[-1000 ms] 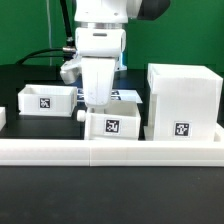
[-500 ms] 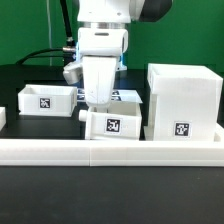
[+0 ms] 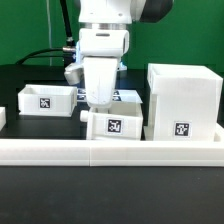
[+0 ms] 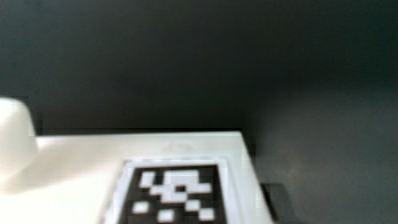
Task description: Assemble drawer
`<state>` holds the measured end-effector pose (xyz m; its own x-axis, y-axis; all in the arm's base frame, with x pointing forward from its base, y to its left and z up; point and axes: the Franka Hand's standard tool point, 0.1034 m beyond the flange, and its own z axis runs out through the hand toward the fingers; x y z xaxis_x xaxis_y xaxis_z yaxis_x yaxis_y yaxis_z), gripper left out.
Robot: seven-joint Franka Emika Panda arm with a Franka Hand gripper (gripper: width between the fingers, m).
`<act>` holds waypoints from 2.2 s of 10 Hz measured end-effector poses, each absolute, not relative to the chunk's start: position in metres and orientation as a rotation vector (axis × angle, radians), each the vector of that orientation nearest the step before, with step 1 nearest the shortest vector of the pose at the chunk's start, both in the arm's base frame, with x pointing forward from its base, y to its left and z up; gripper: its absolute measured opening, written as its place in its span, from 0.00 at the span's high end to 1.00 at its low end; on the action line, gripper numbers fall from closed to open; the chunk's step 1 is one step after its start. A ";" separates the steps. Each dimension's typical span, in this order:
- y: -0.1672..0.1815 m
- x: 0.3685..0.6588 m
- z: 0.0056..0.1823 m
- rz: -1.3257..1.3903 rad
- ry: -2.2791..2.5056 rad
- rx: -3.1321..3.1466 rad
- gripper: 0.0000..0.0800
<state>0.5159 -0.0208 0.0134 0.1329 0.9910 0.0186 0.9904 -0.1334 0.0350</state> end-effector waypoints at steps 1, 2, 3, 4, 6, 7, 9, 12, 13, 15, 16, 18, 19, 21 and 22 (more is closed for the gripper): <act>-0.021 0.516 0.013 0.062 2.055 2.358 0.95; -0.018 0.517 0.013 0.065 2.044 2.369 0.95; -0.020 0.516 0.013 0.068 2.053 2.363 0.95; -0.031 0.515 0.012 0.076 2.087 2.342 0.95; -0.022 0.516 0.012 0.083 2.071 2.363 0.95; -0.016 0.516 0.011 0.083 2.078 2.357 0.95; -0.011 0.518 0.012 0.084 2.090 2.347 0.95; -0.012 0.516 0.010 0.078 2.089 2.352 0.95; -0.008 0.515 0.008 0.076 2.101 2.347 0.95; -0.006 0.516 0.008 0.074 2.101 2.343 0.95; -0.005 0.516 0.008 0.071 2.086 2.358 0.95; -0.005 0.517 0.008 0.061 2.065 2.385 0.95; -0.004 0.517 0.008 0.062 2.050 2.398 0.95; -0.004 0.518 0.008 0.060 2.035 2.412 0.95; -0.003 0.519 0.008 0.064 2.005 2.436 0.95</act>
Offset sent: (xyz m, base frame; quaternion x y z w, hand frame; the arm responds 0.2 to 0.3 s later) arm 0.0040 0.0100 0.0003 0.0014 0.1917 -0.0010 0.9815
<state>0.5193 -0.0025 0.0081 0.1919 0.9806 0.0398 0.9811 -0.1926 0.0154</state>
